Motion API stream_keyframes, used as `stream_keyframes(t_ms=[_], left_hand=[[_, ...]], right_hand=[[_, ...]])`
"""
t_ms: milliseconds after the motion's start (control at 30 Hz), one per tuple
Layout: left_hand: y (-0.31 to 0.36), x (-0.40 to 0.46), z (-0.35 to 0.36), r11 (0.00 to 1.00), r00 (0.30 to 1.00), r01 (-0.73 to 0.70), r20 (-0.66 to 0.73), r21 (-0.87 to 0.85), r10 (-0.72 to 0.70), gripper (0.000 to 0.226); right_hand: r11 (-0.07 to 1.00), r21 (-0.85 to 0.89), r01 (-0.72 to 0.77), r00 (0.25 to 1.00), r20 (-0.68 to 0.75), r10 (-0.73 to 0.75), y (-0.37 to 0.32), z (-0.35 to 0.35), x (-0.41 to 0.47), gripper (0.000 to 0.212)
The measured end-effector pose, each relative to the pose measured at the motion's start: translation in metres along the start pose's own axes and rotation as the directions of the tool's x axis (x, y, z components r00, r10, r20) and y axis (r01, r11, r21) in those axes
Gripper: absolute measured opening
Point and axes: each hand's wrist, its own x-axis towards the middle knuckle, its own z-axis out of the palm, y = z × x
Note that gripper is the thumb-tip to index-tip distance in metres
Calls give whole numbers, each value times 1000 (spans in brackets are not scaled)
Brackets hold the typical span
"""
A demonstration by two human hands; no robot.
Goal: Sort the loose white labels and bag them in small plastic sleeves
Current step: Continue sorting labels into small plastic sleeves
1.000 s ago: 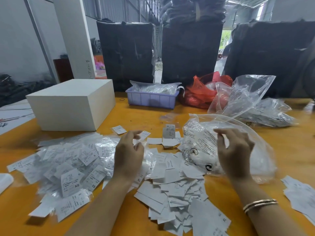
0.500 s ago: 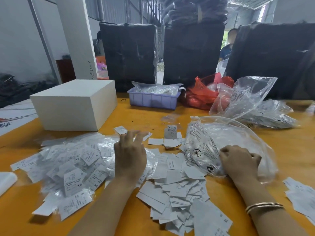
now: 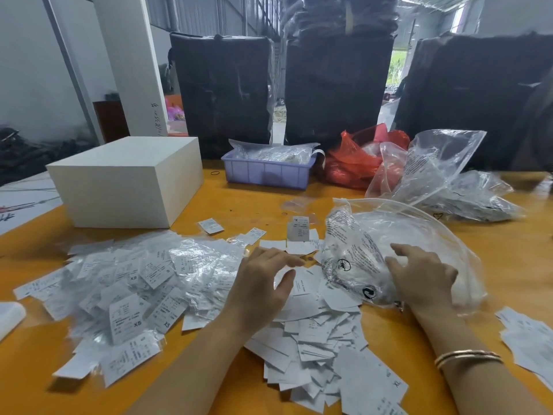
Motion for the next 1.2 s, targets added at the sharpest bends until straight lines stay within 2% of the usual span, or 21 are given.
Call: stream_keyframes(t_ms=[67, 167, 267, 367, 433, 533, 667, 767, 833, 933, 1100, 1200], left_hand=[[2, -1, 0, 1000, 1000, -8, 28, 2, 8, 22], [4, -1, 0, 1000, 1000, 0, 26, -14, 0, 23], [4, 0, 0, 999, 1000, 22, 17, -30, -22, 23], [4, 0, 0, 997, 999, 48, -2, -54, -48, 22], [4, 1, 0, 992, 995, 84, -41, -92, -88, 22], [3, 3, -2, 979, 985, 131, -88, -157, -146, 22], [4, 3, -3, 974, 982, 144, -93, -174, -162, 19], [6, 3, -4, 964, 984, 154, -59, -219, -170, 19], [7, 4, -3, 957, 985, 159, -26, -241, -170, 19], [7, 4, -3, 958, 986, 163, 0, -235, -168, 18], [6, 3, -4, 968, 987, 158, -1, -196, -162, 18], [5, 3, -3, 975, 989, 149, 5, -165, -151, 19]], right_hand=[[987, -160, 21, 993, 117, -3, -1, 2, 1, 29], [979, -203, 33, 996, 91, -15, -2, 1, 0, 21], [997, -75, 5, 1000, -10, -5, -3, -2, -2, 11], [988, 145, -56, 995, -78, 68, -1, -4, 0, 0], [962, 265, -62, 987, -124, 98, 1, -5, 1, 6], [949, 314, 11, 971, -231, 65, -2, -4, -1, 13], [903, 383, 193, 917, -398, -27, -11, -10, -5, 10], [743, 601, 294, 938, -332, -102, -24, -14, -13, 10], [693, 656, 301, 949, -280, -147, -33, -10, -19, 14], [774, 553, 308, 929, -351, -119, -32, -2, -18, 15], [853, 519, 60, 904, -390, 174, 10, -3, 8, 22], [877, 477, 54, 887, -427, 178, 16, -2, 10, 21]])
